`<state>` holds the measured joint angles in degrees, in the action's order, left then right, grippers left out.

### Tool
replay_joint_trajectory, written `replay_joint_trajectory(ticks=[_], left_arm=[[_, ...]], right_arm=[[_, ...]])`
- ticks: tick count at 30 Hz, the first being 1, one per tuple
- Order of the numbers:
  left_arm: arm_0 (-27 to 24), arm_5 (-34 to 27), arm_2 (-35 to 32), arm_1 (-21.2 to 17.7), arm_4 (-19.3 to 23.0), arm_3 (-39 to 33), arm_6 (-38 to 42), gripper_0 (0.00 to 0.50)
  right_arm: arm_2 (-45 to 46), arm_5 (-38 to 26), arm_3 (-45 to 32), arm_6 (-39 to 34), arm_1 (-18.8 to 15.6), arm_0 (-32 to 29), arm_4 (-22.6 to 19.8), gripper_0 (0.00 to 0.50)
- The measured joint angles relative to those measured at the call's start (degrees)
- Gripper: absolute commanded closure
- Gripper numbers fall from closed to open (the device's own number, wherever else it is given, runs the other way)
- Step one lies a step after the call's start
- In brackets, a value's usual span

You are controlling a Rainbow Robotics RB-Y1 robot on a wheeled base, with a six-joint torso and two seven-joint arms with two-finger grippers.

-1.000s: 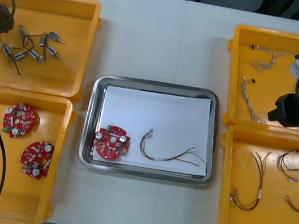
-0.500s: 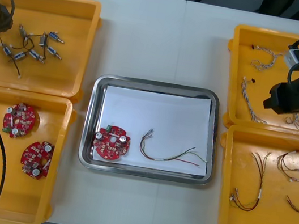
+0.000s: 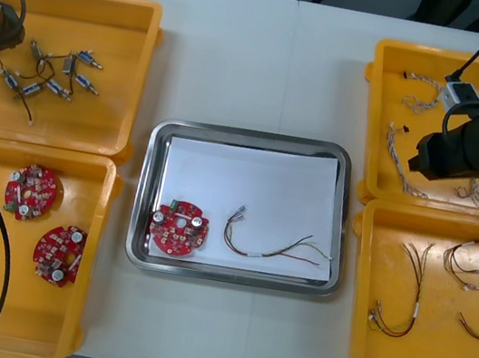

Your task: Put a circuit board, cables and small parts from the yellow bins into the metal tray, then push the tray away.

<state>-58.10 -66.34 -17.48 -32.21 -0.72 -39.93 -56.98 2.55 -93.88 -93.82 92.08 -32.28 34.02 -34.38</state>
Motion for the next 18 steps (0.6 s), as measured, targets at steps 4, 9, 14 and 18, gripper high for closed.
replay_joint_trajectory(ticks=[4,9,14,18], left_arm=[[0.0,2.3,0.0,0.0,0.1,1.8,0.0,0.000],[-0.2,4.7,0.0,0.0,0.1,4.8,0.0,0.000],[-0.3,4.7,0.0,0.0,0.1,4.9,0.0,0.263],[-0.3,4.7,0.0,0.0,0.1,4.9,0.0,0.499]], right_arm=[[-1.2,1.5,1.7,1.1,0.0,0.0,0.3,0.000],[-1.6,2.5,3.5,1.1,0.0,0.0,0.3,0.000],[-2.2,3.0,4.4,1.1,0.0,0.0,0.5,0.000],[-2.8,4.1,5.1,1.1,0.0,0.0,0.6,0.000]])
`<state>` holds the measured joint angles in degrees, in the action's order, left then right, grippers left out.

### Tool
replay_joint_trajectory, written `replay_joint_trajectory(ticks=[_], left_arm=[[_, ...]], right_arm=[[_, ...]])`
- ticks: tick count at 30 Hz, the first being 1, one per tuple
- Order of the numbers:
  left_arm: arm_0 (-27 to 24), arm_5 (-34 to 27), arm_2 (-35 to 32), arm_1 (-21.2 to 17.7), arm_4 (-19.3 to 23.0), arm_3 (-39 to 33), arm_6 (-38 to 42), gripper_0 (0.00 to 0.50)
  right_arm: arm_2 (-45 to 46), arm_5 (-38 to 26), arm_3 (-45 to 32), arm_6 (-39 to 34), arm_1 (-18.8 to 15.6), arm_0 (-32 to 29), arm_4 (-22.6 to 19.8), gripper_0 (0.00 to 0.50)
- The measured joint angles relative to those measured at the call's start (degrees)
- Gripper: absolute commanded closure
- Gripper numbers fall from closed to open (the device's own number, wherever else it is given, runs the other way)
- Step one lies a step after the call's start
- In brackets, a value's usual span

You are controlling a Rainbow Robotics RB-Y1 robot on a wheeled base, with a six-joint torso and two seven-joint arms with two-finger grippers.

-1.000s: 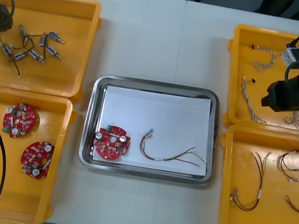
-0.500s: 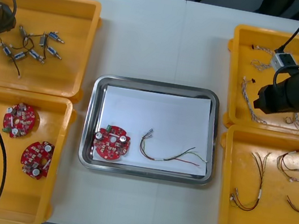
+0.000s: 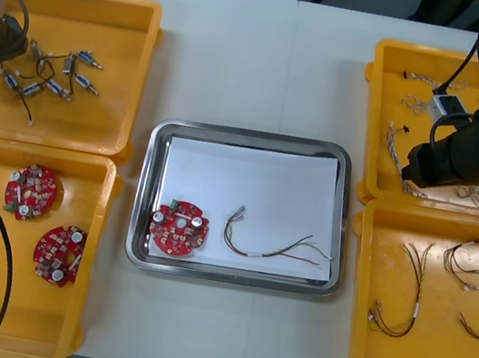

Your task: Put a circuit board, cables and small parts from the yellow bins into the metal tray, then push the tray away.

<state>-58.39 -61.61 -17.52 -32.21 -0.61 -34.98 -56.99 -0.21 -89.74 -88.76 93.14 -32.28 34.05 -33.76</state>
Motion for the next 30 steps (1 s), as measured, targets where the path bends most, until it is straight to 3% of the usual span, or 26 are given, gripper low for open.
replay_joint_trajectory(ticks=[12,20,30], left_arm=[[0.0,-0.1,0.0,0.0,0.0,0.0,0.0,0.500],[-0.1,-9.1,0.0,0.0,2.5,-4.4,0.0,0.500],[-0.1,-11.7,0.0,0.0,4.5,-5.7,0.0,0.500]], right_arm=[[-0.5,1.0,0.9,0.0,0.0,0.0,0.6,0.000],[-0.5,1.0,0.9,0.0,-0.7,0.4,0.7,0.000],[2.0,-0.5,1.0,0.0,-2.2,0.7,2.0,0.000]])
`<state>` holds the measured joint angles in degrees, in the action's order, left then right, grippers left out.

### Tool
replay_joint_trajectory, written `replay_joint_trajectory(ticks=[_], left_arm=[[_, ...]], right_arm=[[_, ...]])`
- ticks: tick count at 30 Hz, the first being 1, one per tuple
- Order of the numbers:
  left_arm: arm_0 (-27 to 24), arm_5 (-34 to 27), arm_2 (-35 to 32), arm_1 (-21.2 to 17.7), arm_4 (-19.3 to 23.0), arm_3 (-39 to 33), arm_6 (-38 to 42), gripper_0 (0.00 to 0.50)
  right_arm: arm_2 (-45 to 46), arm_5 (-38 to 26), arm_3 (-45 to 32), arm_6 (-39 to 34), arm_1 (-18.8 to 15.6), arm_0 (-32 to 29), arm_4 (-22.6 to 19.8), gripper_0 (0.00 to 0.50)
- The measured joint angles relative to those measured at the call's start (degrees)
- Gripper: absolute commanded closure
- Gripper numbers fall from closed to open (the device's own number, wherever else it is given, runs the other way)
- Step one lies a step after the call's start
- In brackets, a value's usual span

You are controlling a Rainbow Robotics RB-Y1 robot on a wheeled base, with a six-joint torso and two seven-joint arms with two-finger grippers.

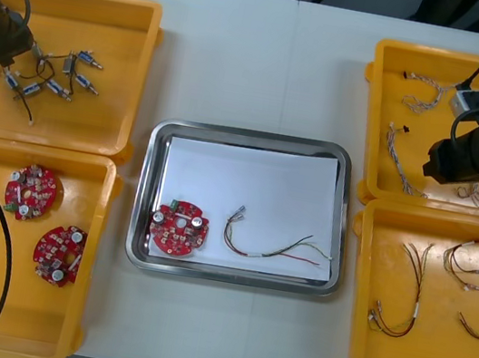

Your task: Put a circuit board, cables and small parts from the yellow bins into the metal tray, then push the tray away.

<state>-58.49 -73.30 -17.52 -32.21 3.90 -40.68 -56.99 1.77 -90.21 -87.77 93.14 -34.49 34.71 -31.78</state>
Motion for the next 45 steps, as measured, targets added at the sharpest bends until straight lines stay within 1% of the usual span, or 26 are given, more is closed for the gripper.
replay_joint_trajectory(ticks=[3,6,12,17,30,34,38,45], left_arm=[[0.0,-1.3,0.0,0.0,0.5,-0.2,0.0,0.500],[0.2,-4.4,-0.1,0.0,1.2,-1.9,0.0,0.500],[3.4,-10.2,-0.1,0.0,5.8,-12.2,0.0,0.500],[5.0,-12.7,-0.1,0.0,6.7,-15.4,-0.1,0.500],[12.2,-14.2,0.1,0.0,10.0,-26.3,-0.2,0.500],[14.4,-15.3,0.7,0.0,10.8,-29.5,-0.2,0.500],[16.7,-17.3,1.2,0.0,11.8,-33.2,-0.2,0.500],[18.3,-18.1,1.3,0.0,13.5,-34.7,-0.2,0.500]], right_arm=[[1.2,-0.1,0.9,0.0,-0.1,0.1,0.0,0.000],[1.5,-0.1,3.0,0.0,-0.1,0.4,-0.1,0.000],[1.3,0.4,4.9,0.0,-0.1,0.5,-0.5,0.000],[0.1,1.0,5.5,0.0,0.0,0.5,-0.8,0.000],[-0.4,2.4,5.5,0.0,2.2,0.6,-1.0,0.000],[-2.3,4.3,5.5,0.0,2.4,0.6,-0.8,0.000],[-4.6,4.5,5.5,0.0,2.6,0.7,0.0,0.000],[-5.5,4.5,5.5,0.0,3.8,0.7,1.8,0.000]])
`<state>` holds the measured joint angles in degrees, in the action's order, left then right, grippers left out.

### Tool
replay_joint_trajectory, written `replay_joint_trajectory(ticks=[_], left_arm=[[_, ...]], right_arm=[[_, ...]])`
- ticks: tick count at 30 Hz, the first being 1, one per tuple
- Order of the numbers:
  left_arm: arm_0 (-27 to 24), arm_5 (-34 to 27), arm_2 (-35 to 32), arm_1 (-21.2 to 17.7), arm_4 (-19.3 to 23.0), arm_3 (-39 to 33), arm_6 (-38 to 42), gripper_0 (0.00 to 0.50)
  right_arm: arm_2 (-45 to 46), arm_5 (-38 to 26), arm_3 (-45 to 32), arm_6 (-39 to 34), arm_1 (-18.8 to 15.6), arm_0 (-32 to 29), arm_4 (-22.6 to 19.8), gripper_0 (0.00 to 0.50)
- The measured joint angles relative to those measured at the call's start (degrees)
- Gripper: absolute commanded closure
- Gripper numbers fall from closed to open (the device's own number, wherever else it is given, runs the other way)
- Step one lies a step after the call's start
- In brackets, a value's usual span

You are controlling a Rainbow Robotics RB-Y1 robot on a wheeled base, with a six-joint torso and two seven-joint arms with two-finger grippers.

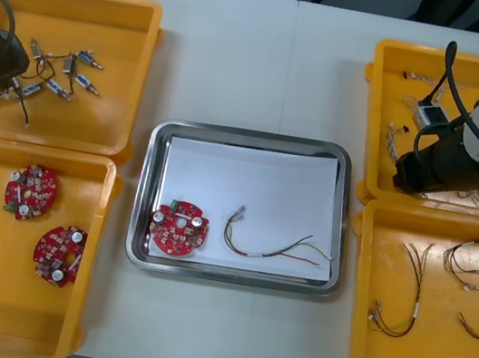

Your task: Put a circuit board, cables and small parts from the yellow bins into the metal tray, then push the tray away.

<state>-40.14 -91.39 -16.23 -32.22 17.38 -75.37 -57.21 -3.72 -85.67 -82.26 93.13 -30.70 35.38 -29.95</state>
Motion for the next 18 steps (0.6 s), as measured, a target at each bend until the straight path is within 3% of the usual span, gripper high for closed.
replay_joint_trajectory(ticks=[15,16,18], left_arm=[[1.3,0.0,1.7,0.0,2.5,-0.4,0.0,0.494],[1.3,0.0,1.7,0.0,2.6,-0.4,0.0,0.468],[1.4,0.0,1.7,0.0,2.7,-0.4,0.0,0.266]], right_arm=[[-1.0,0.5,0.0,0.0,0.3,0.2,1.0,0.000],[-1.0,0.6,0.0,0.0,0.3,0.2,1.2,0.000],[-1.2,0.8,0.0,0.0,0.4,0.2,1.4,0.000]])
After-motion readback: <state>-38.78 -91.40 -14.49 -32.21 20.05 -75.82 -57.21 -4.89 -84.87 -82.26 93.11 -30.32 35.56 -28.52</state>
